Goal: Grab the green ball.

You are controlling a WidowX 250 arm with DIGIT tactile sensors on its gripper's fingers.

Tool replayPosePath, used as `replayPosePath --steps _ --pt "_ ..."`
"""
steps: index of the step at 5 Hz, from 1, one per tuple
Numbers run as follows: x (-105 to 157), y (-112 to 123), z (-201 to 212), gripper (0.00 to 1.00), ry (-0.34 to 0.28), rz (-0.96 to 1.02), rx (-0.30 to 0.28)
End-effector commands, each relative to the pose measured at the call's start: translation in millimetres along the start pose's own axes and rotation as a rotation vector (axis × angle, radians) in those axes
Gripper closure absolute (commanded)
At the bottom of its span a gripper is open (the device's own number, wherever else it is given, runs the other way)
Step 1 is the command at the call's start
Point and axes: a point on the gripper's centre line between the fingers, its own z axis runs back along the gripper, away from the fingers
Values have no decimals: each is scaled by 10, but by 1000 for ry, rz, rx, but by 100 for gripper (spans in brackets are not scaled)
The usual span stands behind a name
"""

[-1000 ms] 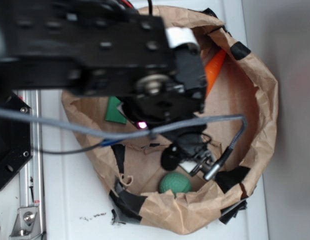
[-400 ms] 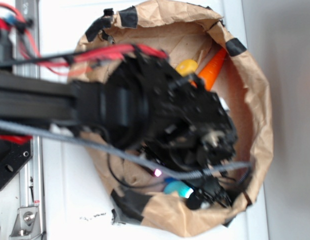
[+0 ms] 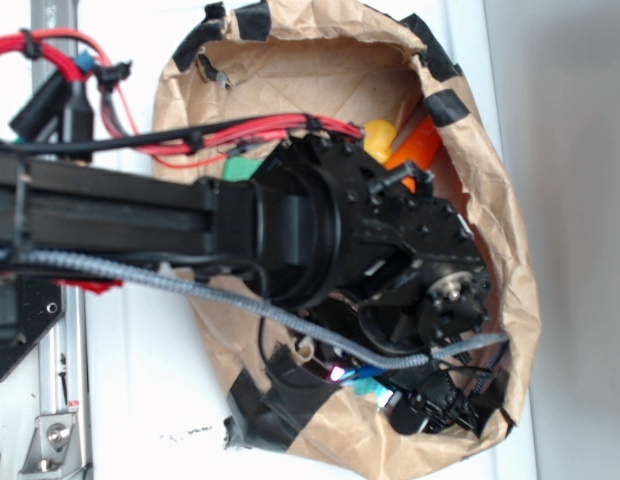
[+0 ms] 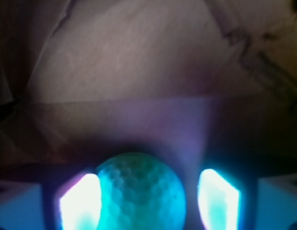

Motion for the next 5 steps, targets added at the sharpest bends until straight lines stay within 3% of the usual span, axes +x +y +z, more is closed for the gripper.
replayPosePath --steps 1,2,4,5 --pt "-158 162 417 100 -73 -100 9" --pt "-127 291 953 100 -231 -214 30" --pt "-168 536 1582 97 -395 -279 50" --pt "-133 611 1590 0 -395 -234 38"
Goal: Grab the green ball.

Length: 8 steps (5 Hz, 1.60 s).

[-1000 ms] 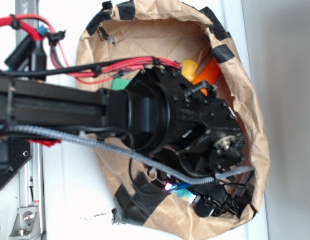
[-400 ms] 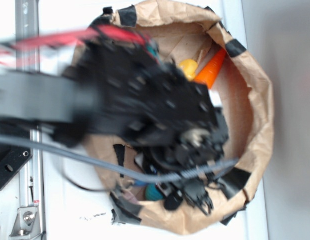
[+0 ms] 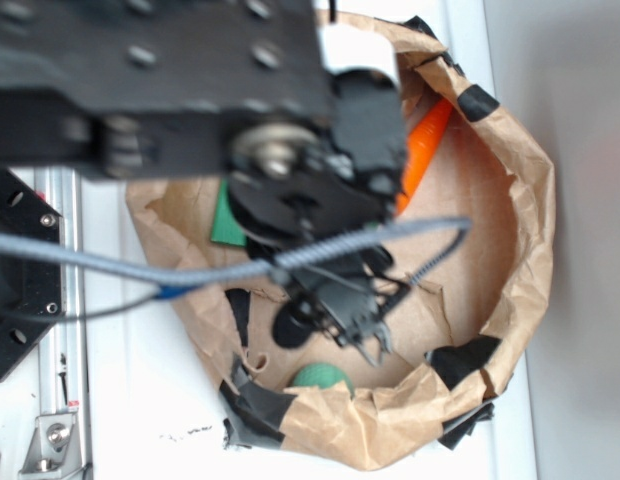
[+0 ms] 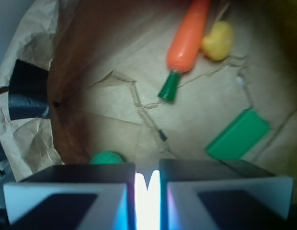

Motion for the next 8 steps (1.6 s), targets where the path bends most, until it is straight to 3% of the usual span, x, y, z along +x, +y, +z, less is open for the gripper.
replayPosePath --steps 1,4,5,6,7,8 --pt "74 78 -141 0 14 155 -61" --pt "-181 -501 -901 0 229 214 -176" --pt "-351 -724 -1094 0 325 197 -134" --pt "-491 -777 -1214 0 407 216 -108" --pt "-635 -749 -1305 0 574 267 -103" --pt "-653 -722 -1294 100 601 295 -80"
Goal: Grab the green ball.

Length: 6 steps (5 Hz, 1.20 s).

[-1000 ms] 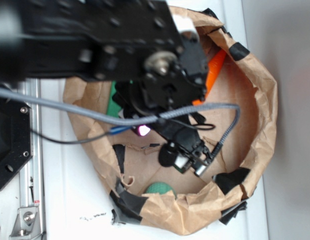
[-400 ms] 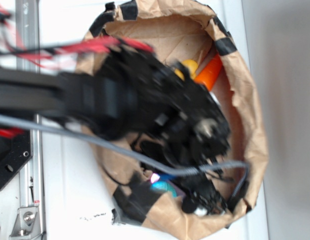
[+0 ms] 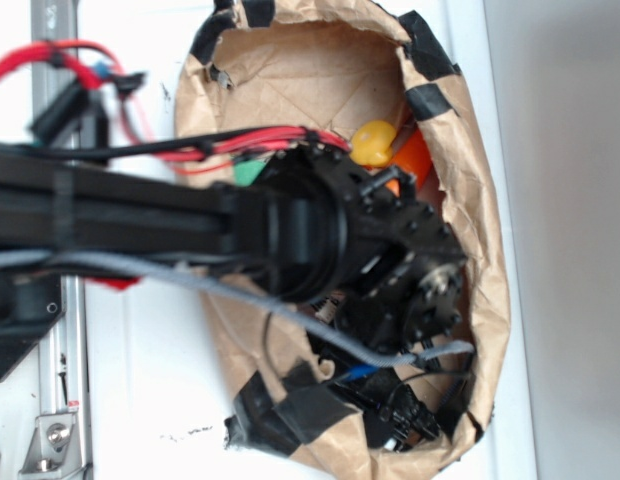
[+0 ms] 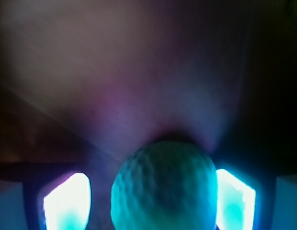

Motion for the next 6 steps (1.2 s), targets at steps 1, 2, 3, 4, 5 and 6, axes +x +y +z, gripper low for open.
replayPosePath --steps 1,2,3,4,5,6 --pt "-158 -24 63 100 -23 -60 -17" --pt "-141 -3 152 100 -99 -128 -31" --pt "-117 64 474 100 -227 -166 -58" --pt "-103 145 807 100 -325 -172 -97" --pt "-103 213 1112 100 -410 -193 -116" --pt "-149 271 1386 100 -517 -225 -57"
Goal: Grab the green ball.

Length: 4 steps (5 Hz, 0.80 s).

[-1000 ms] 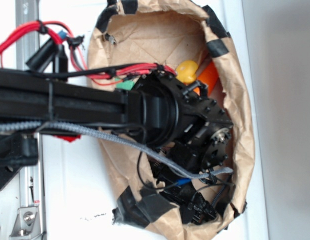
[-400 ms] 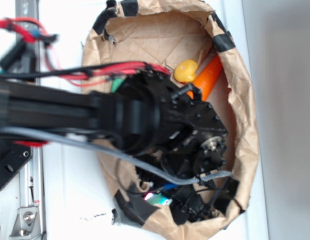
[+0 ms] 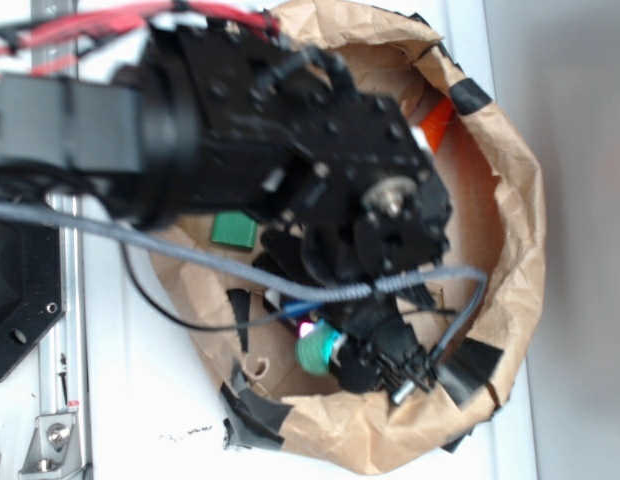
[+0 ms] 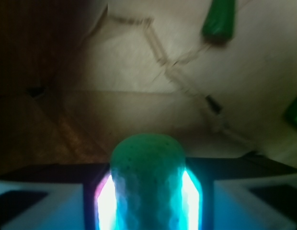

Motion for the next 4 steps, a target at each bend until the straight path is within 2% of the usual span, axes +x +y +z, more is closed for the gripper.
replayPosePath --steps 1,2,4 --pt "-65 48 850 100 -311 -242 136" --pt "-124 105 1229 100 -452 -439 272" --pt "-6 312 1176 100 -446 -600 331"
